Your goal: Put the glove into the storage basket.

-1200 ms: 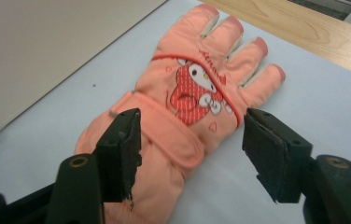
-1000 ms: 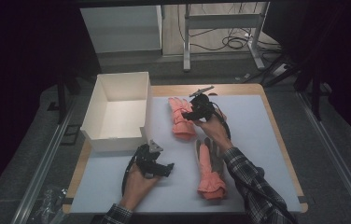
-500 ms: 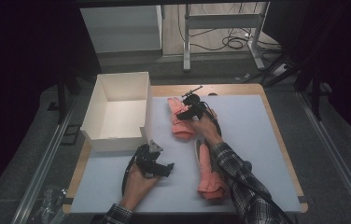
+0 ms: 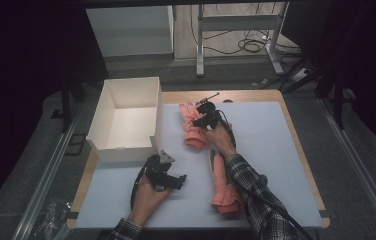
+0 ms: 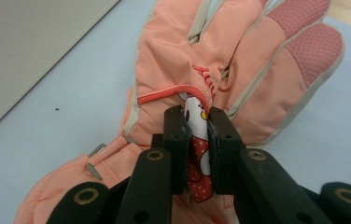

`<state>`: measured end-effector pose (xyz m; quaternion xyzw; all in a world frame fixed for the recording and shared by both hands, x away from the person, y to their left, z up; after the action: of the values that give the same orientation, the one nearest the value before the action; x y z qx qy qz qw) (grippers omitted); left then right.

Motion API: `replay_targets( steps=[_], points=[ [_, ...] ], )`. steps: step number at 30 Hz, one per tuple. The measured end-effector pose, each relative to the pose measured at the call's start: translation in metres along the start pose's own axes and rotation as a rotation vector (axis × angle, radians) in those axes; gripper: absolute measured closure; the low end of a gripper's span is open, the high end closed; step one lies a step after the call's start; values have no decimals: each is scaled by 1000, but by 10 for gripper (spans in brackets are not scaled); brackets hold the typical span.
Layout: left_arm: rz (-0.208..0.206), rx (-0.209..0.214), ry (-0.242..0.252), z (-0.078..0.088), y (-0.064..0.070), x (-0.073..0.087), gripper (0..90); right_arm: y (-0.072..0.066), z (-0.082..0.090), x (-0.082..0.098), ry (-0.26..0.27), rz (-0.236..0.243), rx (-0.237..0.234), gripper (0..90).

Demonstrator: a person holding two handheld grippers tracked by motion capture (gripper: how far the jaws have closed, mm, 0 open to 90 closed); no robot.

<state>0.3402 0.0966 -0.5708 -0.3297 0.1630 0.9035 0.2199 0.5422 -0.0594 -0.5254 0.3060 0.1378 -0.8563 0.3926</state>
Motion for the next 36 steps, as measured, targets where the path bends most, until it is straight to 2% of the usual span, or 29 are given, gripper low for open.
replay_targets(
  steps=[2,7,10,13,16,21,24,25,31,36],
  points=[
    [0,0,0,0,0,0,2,0,4,-1,10,3,0,808],
    [-2,0,0,0,0,0,2,3,15,0,30,-27,-17,828],
    [0,0,0,0,0,0,2,2,21,-1,40,-14,-25,831],
    [-2,-1,-2,0,0,0,2,4,34,-4,67,-18,-29,833],
    [-1,0,-1,0,0,0,2,5,41,-6,78,-21,-35,834],
    [-2,-1,-2,0,0,0,2,4,63,-11,107,-13,-62,833],
    [-5,-1,-1,0,0,0,2,2,70,-11,114,-5,-75,831],
    [-4,-1,-1,0,0,0,2,1,77,-10,118,-3,-82,830],
    [-4,-1,-1,0,0,0,2,-4,96,-3,130,2,-89,831],
    [-4,-1,-1,0,0,0,2,-9,114,8,142,-2,-113,831]
  ],
)
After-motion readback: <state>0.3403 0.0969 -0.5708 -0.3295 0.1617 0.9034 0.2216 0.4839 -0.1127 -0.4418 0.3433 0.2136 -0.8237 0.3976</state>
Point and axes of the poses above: each handheld gripper's, and its own axes: z roughly backward along the jaws, x roughly out of its underside, y roughly to its right, the point moved 3 cm from there along -z, roughly forward along the jaws, and after that the axes turned 9 degrees about z, right-handed, at the moved point
